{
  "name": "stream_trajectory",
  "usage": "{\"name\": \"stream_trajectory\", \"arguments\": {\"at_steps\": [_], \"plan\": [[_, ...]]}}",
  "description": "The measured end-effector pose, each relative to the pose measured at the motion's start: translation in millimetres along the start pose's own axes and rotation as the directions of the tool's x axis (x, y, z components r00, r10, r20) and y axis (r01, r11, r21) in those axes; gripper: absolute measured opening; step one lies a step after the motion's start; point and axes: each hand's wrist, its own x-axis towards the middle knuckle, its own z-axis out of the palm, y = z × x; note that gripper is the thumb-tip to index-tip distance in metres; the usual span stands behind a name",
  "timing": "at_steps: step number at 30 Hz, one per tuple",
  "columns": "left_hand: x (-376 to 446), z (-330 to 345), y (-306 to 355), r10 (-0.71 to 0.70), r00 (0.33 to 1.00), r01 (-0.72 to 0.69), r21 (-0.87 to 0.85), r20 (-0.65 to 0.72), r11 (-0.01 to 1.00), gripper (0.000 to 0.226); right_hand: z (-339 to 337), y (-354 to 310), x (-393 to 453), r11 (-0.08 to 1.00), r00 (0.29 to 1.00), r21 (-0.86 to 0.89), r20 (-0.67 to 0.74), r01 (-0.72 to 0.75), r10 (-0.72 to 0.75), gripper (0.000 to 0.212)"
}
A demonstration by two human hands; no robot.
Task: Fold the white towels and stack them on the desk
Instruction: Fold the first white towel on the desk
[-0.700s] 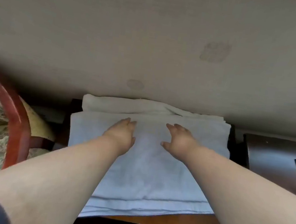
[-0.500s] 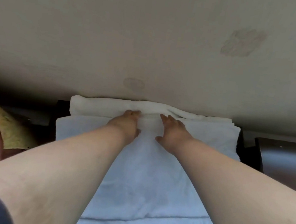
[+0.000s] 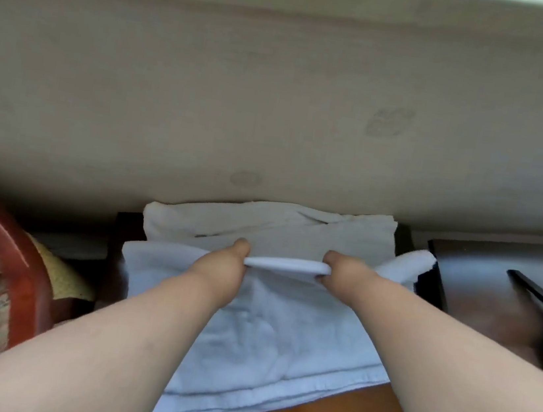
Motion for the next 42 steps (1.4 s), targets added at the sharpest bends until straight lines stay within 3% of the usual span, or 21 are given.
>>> {"name": "stream_trajectory", "arguments": {"at_steps": [3, 8, 11, 15, 22, 27, 35, 42], "plan": [[-39, -34, 28, 0.025, 0.999, -0.029, -0.106, -0.039, 0.994, 0.017, -22, 4, -51, 0.964, 0.992, 0.267, -0.125, 0.017, 0.018, 0.016], [-96, -81, 99, 0.294, 0.955, -0.296, -0.224, -0.044, 0.928, 0.018, -40, 5, -152, 0.772, 0.936, 0.607, -0.350, 0.188, 0.048, 0.013], [-122, -97, 151, 0.454, 0.882, -0.469, -0.301, -0.122, 0.830, 0.018, -50, -1, -206, 0.588, 0.878, 0.748, -0.462, 0.309, 0.125, 0.021], [-148, -108, 224, 0.520, 0.791, -0.611, -0.441, -0.321, 0.658, 0.019, -65, 19, -272, 0.439, 0.780, 0.786, -0.572, 0.435, 0.251, 0.022], [-205, -86, 356, 0.740, 0.597, -0.798, -0.318, -0.309, 0.511, 0.023, -46, 102, -397, 0.382, 0.571, 0.763, -0.644, 0.521, 0.509, 0.018], [-278, -31, 446, 0.868, 0.447, -0.883, -0.264, -0.217, 0.388, 0.021, 1, 174, -496, 0.440, 0.396, 0.747, -0.648, 0.499, 0.651, 0.021], [-422, 98, 565, 0.949, 0.293, -0.906, -0.351, -0.119, 0.236, 0.025, 112, 286, -668, 0.432, 0.276, 0.764, -0.598, 0.479, 0.752, 0.021], [-494, 185, 655, 0.978, 0.206, -0.890, -0.419, -0.018, 0.179, 0.023, 176, 382, -749, 0.408, 0.188, 0.789, -0.535, 0.459, 0.824, 0.016]]}}
